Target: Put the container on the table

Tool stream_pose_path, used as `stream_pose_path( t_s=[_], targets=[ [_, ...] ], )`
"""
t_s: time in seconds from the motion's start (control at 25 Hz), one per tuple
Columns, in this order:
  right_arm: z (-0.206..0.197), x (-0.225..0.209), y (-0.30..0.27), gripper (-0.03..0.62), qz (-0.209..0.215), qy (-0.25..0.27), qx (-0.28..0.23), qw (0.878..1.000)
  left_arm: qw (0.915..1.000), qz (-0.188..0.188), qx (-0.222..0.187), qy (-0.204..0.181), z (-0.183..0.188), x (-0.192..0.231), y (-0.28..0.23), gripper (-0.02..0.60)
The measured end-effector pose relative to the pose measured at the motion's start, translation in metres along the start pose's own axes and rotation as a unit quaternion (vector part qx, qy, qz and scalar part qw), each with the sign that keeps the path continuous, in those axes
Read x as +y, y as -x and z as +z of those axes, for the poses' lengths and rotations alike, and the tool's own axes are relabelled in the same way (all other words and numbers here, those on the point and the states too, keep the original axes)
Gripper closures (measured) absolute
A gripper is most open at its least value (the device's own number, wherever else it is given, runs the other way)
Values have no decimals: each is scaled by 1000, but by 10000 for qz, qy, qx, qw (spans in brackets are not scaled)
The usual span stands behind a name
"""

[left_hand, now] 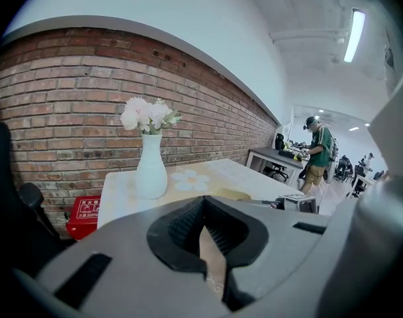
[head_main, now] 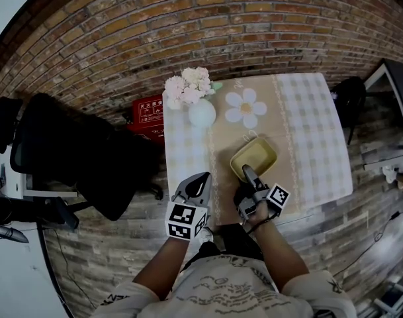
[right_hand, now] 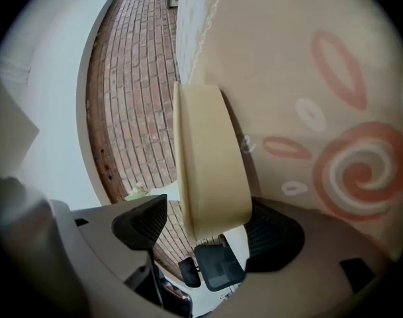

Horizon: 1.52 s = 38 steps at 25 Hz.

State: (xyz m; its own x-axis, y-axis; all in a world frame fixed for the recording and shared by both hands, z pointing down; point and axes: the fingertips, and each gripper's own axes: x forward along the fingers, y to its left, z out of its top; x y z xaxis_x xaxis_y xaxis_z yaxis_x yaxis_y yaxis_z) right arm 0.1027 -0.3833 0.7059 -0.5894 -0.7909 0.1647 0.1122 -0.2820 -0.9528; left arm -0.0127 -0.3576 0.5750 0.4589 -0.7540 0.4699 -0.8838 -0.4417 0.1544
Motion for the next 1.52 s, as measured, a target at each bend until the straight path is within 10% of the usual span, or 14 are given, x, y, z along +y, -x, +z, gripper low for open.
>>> stream_pose_path(
  t_s=[0.2,0.52,1.12,1.24,1.52],
  targets=[
    [-1,3,14,213,-961,961,-357,9901,10000,-86,-48,-10,2,-6,4,581],
    [21,-6,47,158,-2654,2922,-775,9155,9997,-242,-94,-28,3,-14,9,581],
    [-20,67,97,168,-1861,4236,-1049,8803,9975,-580,-372,-179,12,-34,40,581],
    [-26,83,113,390,-1903,4574,-1330,8584,9963,-694,-451,-237,14,-43,51,581],
    [-54,116,138,568,-1861,5191,-1737,8159,9932,-925,-560,-427,15,-65,79,581]
  ],
)
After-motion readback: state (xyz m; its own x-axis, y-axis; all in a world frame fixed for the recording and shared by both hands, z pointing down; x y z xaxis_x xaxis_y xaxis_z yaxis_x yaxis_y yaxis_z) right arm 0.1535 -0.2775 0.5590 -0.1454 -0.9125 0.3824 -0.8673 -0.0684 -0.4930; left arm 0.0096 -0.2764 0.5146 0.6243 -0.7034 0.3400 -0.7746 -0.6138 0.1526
